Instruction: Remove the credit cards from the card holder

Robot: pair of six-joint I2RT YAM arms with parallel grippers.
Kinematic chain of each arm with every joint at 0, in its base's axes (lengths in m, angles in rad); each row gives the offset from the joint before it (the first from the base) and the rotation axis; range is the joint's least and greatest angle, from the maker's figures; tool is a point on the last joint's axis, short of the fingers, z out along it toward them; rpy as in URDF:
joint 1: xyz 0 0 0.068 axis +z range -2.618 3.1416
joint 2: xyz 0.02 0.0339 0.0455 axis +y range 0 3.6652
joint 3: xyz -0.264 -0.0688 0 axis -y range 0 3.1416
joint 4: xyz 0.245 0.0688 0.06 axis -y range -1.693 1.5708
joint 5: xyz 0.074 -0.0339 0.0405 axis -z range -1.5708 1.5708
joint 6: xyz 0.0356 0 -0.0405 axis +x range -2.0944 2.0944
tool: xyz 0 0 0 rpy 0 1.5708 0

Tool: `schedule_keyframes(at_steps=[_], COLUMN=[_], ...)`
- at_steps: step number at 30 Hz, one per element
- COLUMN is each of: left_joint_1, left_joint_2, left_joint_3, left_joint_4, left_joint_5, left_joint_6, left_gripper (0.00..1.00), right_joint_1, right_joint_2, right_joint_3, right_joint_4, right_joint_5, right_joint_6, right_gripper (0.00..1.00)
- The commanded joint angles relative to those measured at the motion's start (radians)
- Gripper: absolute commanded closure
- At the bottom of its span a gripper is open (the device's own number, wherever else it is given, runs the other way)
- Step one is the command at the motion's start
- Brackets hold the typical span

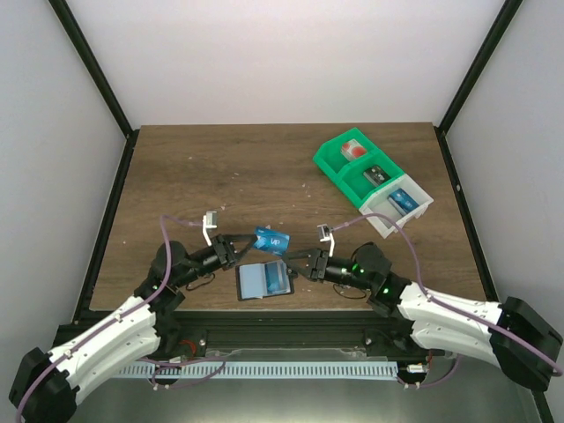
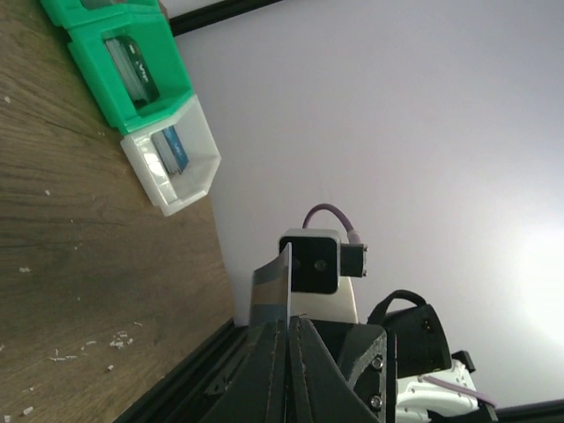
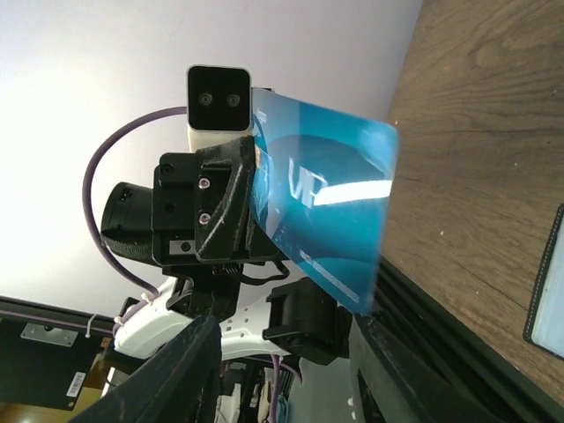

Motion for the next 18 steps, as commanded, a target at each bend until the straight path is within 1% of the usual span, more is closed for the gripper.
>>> schedule_keyframes(at_steps=[1, 4, 7, 9, 14, 16, 18], left_joint_1=[0.002, 0.002, 0.003, 0.002, 0.002, 0.002, 0.002], left_joint_2=[-0.032, -0.030, -0.013, -0.004, 0.003, 0.003, 0.003], left_joint_3=[0.025, 0.026, 0.024, 0.022, 0.001, -0.013, -0.023], left_joint_4=[-0.004, 0.018, 0.049, 0.062, 0.100, 0.122, 0.136], left_joint_5=[-0.033, -0.031, -0.009, 0.003, 0.015, 0.020, 0.024], left_joint_6=[0.020, 0.003, -0.020, -0.032, -0.067, -0.088, -0.102], left_gripper=[1.00, 1.00, 1.00, 1.00, 1.00, 1.00, 1.00], right_joint_1=[-0.004, -0.004, -0.004, -0.004, -0.005, -0.004, -0.005], right_joint_2=[-0.040, -0.054, -0.047, -0.040, -0.014, -0.002, 0.009], right_joint_3=[0.040, 0.050, 0.069, 0.076, 0.095, 0.097, 0.099], right_joint_4=[-0.097, -0.121, -0.116, -0.088, -0.052, -0.034, -0.015], right_joint_5=[0.021, 0.030, 0.024, 0.015, 0.021, 0.022, 0.020], right_joint_6=[0.024, 0.024, 0.022, 0.022, 0.028, 0.036, 0.049], right_gripper=[0.57, 0.56, 0.51, 0.52, 0.61, 0.68, 0.78])
